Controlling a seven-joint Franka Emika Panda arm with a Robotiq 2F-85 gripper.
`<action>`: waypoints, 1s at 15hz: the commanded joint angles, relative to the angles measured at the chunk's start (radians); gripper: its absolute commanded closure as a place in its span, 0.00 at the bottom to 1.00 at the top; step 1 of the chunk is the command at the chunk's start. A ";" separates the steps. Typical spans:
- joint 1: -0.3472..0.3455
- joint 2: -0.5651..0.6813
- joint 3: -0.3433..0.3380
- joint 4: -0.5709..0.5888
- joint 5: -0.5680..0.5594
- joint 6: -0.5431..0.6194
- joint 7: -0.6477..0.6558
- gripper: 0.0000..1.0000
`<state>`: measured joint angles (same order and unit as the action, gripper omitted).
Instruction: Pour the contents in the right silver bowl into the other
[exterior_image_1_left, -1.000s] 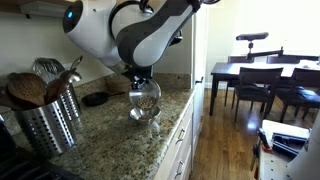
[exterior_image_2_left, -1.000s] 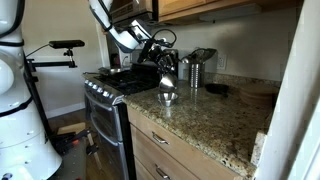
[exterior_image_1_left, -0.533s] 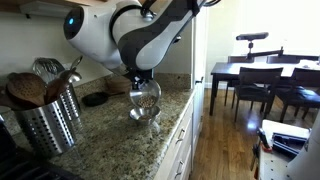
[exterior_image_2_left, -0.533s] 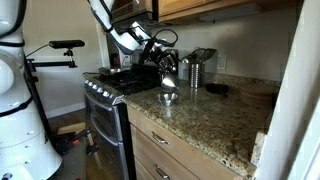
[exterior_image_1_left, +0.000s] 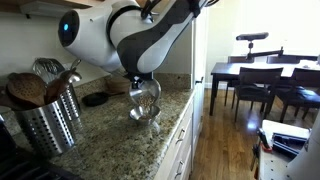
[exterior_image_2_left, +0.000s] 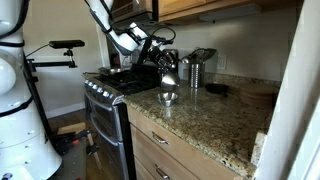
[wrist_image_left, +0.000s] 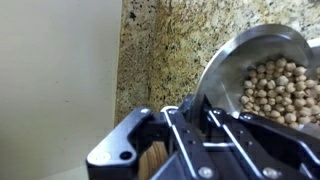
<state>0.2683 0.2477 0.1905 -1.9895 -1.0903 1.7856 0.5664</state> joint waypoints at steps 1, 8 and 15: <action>0.029 0.014 0.004 0.017 -0.055 -0.069 0.042 0.94; 0.033 0.017 0.013 0.012 -0.083 -0.090 0.049 0.94; 0.041 0.035 0.020 0.019 -0.116 -0.133 0.081 0.94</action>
<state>0.2899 0.2685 0.2078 -1.9877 -1.1705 1.7137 0.6109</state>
